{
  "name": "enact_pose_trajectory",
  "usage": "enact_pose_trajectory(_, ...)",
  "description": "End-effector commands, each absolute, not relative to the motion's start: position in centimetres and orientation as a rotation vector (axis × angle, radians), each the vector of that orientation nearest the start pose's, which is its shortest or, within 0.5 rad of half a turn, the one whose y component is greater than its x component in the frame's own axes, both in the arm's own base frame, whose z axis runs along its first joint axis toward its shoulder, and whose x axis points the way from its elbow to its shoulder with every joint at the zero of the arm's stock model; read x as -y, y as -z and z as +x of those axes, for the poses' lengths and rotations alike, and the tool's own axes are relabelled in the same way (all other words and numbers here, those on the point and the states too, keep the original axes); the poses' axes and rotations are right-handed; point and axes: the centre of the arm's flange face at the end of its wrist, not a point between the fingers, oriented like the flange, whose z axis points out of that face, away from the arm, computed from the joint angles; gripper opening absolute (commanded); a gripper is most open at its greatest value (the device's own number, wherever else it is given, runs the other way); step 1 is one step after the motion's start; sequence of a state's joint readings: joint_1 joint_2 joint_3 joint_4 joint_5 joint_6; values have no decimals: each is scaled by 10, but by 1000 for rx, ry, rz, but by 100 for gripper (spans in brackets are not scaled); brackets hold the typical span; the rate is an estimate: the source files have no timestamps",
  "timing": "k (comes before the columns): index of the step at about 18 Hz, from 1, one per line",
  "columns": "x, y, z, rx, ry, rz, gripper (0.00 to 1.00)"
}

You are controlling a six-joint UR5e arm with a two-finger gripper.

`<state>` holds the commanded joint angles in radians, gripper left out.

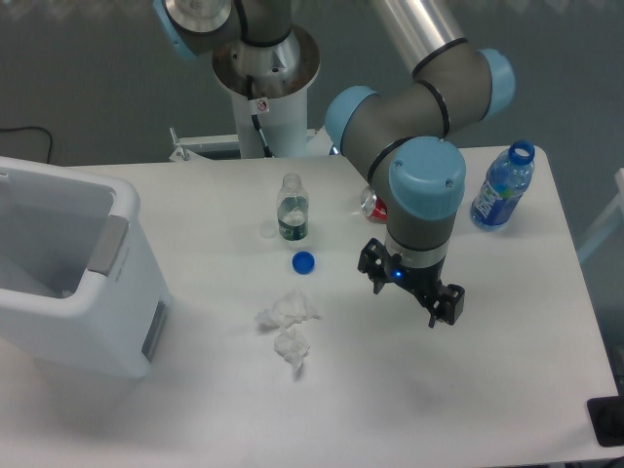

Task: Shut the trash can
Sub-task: 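Move the gripper across the table toward the white trash bin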

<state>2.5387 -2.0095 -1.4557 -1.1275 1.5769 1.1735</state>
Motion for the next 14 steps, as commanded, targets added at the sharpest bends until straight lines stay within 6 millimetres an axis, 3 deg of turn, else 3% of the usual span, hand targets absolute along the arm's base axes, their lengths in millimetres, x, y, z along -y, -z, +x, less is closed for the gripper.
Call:
enact_pose_trajectory(6, -491, -345, -471, -296, -185, -3045, 100)
enact_pose_trajectory(14, -485, -380, -455, -242, -282, -2992, 100)
